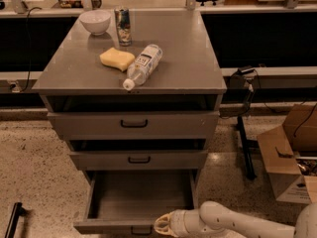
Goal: Close bottom drawer
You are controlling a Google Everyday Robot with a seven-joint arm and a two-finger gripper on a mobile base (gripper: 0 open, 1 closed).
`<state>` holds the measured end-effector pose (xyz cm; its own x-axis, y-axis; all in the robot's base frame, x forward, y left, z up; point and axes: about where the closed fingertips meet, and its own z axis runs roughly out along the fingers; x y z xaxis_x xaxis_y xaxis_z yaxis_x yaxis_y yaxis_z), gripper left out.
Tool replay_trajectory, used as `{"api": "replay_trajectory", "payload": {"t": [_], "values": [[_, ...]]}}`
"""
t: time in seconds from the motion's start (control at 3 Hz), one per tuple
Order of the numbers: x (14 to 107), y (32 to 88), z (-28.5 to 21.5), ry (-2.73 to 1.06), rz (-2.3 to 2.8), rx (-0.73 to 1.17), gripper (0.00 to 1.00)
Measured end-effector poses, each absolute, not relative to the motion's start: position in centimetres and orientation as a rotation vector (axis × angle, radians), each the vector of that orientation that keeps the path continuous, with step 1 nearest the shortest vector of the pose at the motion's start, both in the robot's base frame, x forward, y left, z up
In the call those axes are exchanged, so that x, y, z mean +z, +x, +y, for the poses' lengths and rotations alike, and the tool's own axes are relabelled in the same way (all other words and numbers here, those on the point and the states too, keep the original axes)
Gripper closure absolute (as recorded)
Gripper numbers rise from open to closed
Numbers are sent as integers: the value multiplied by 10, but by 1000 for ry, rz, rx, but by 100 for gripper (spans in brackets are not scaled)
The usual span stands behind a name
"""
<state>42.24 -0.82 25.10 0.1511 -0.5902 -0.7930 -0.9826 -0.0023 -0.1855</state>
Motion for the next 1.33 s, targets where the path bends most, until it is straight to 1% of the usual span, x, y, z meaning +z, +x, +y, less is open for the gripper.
{"api": "replay_trajectory", "payload": {"t": [0.67,1.0,1.33], "values": [[225,403,-8,-1623,1537,755,100],[206,395,-19,-1565,1538,779,100],[190,389,-29,-1494,1491,765,100]]}}
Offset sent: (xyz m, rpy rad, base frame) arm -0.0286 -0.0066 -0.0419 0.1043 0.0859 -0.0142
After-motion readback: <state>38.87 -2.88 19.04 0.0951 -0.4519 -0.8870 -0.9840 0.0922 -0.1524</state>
